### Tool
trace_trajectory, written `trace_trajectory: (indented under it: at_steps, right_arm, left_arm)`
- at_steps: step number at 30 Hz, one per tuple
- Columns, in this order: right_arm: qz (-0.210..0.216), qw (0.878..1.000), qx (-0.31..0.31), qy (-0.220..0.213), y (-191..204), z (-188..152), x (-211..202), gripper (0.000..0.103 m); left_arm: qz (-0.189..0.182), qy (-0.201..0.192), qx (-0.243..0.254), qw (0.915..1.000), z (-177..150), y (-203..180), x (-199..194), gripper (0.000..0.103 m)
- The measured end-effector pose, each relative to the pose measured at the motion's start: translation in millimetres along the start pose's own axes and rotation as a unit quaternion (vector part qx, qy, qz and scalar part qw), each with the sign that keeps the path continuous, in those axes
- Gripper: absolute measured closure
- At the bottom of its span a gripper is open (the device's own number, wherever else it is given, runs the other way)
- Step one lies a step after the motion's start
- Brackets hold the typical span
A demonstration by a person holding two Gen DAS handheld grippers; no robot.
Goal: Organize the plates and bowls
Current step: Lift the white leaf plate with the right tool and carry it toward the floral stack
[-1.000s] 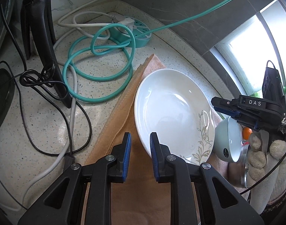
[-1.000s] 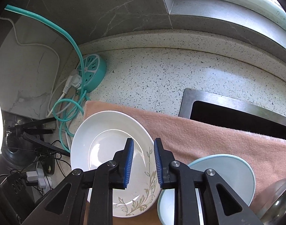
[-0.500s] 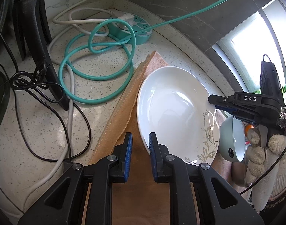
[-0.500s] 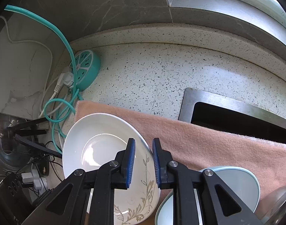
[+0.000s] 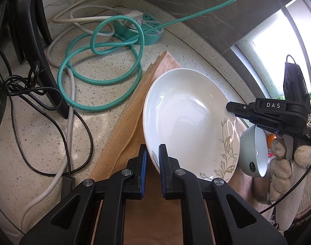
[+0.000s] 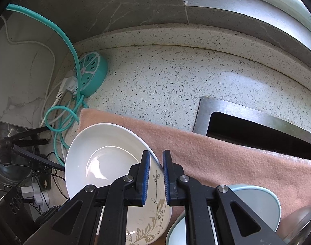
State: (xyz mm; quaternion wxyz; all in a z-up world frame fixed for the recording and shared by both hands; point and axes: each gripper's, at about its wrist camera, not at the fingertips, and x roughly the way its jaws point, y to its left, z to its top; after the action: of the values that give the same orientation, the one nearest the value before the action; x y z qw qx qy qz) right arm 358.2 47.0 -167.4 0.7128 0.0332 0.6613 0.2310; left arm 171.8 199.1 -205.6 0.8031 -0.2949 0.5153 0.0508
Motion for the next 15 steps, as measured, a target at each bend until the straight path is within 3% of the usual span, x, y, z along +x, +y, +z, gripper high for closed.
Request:
trace_trajectory:
  at_steps: [15]
  right_arm:
    - [-0.002,1.000,-0.004,0.010,2.4,-3.6,0.4,0.092]
  left_arm:
    - [-0.001,-0.007,-0.016,0.9998,2.3,6.2,-6.3,0.094]
